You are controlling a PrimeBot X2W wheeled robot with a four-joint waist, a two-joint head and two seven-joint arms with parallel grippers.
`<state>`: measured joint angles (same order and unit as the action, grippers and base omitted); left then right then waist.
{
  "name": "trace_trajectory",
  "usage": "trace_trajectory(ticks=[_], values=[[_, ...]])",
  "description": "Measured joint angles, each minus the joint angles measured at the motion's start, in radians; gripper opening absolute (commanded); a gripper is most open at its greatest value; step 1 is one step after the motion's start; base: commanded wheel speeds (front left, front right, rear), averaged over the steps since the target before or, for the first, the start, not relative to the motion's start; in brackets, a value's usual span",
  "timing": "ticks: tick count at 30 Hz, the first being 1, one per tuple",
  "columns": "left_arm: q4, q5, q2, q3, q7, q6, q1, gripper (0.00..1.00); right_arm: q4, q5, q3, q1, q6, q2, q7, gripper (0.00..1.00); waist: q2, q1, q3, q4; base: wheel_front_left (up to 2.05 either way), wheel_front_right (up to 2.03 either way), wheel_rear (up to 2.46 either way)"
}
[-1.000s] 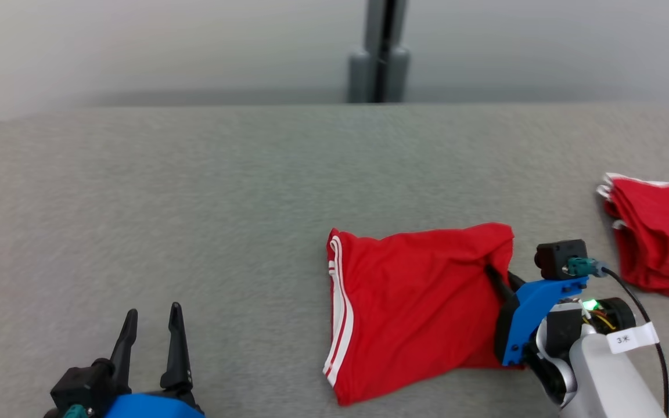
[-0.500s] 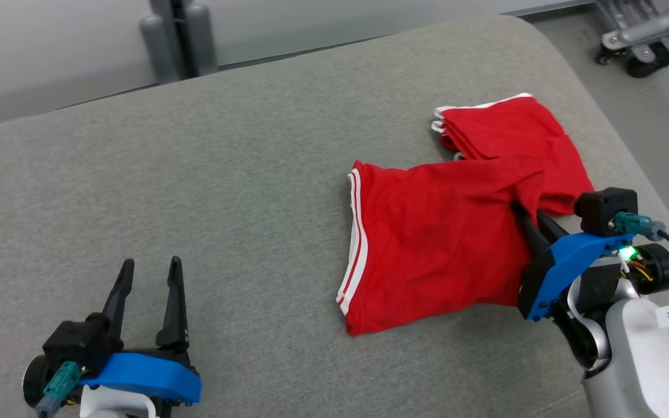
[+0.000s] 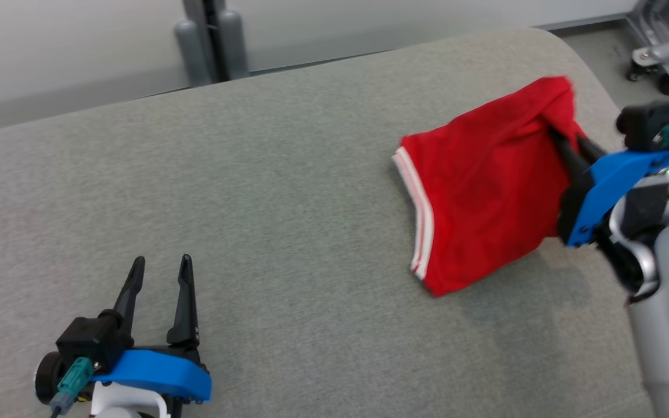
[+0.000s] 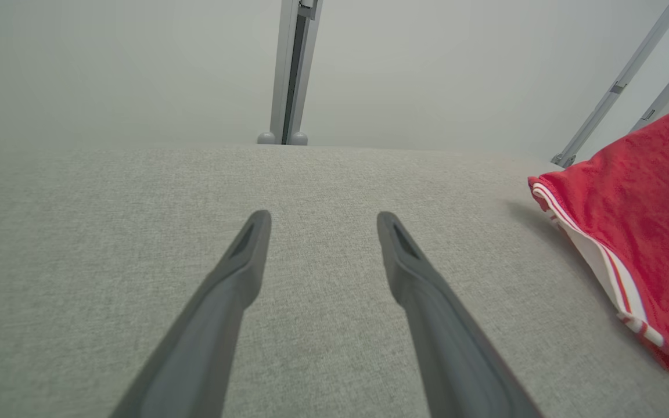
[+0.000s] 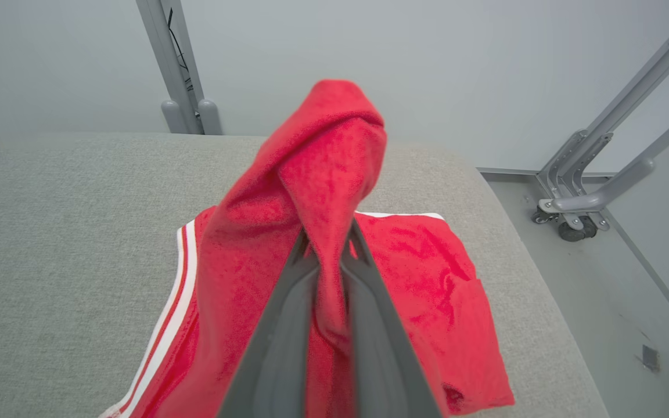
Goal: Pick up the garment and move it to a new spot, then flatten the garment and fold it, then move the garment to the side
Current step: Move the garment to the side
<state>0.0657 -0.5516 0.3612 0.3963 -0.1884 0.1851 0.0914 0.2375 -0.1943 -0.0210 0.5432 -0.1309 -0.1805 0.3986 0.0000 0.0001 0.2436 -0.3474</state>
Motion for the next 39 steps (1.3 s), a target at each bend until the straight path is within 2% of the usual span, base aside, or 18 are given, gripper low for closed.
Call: trace_trajectory(ticks=[4,10,14,18,19,20,21,24,29,39], values=[[0.009,-0.002,-0.019,0.007,-0.011,-0.001,0.001,1.00,0.048,-0.023,0.017,0.069,0.000,-0.086,0.070,0.00,0.0000,-0.0002,-0.018,0.057,0.00,0.00,0.00],[0.018,-0.002,-0.017,0.008,-0.017,0.000,-0.002,1.00,0.128,-0.016,0.119,0.126,0.000,-0.219,0.153,0.00,0.0000,-0.0002,-0.019,0.138,0.00,0.00,0.00],[0.019,-0.002,-0.016,0.015,-0.017,-0.002,-0.002,1.00,0.197,0.014,0.209,0.129,0.000,-0.271,0.172,0.00,0.0000,-0.0002,-0.005,0.184,0.00,0.00,0.00],[0.018,0.001,-0.011,0.022,-0.016,-0.007,-0.001,1.00,0.252,0.044,0.280,0.127,0.000,-0.274,0.157,0.00,0.0000,-0.0002,0.019,0.215,0.00,0.00,0.00],[0.019,0.001,-0.010,0.024,-0.013,-0.007,0.000,1.00,0.263,0.060,0.298,0.125,0.000,-0.273,0.139,0.15,0.0000,-0.0002,0.025,0.220,0.00,0.00,0.00],[0.018,0.002,-0.008,0.027,-0.012,-0.007,0.000,1.00,0.272,0.081,0.321,0.123,0.000,-0.272,0.110,0.47,0.0000,-0.0002,0.031,0.224,0.00,0.00,0.00],[0.017,0.004,-0.008,0.029,-0.009,-0.007,0.002,1.00,0.278,0.108,0.339,0.123,0.000,-0.270,0.077,1.00,0.0000,-0.0002,0.037,0.227,0.00,0.00,0.00],[0.013,0.007,-0.008,0.036,-0.005,-0.007,0.011,1.00,0.302,0.159,0.377,0.126,0.000,-0.244,0.000,1.00,0.0000,-0.0001,0.046,0.231,0.00,0.00,0.00],[0.011,0.007,-0.008,0.039,0.002,-0.006,0.017,1.00,0.336,0.203,0.369,0.142,0.000,-0.202,-0.093,1.00,0.0000,-0.0001,0.043,0.217,0.00,0.00,0.00],[0.013,-0.001,0.002,0.025,-0.001,0.003,0.025,1.00,0.330,0.160,0.175,0.186,0.000,-0.172,-0.197,1.00,0.0000,-0.0001,-0.006,0.191,0.00,0.00,0.00]])
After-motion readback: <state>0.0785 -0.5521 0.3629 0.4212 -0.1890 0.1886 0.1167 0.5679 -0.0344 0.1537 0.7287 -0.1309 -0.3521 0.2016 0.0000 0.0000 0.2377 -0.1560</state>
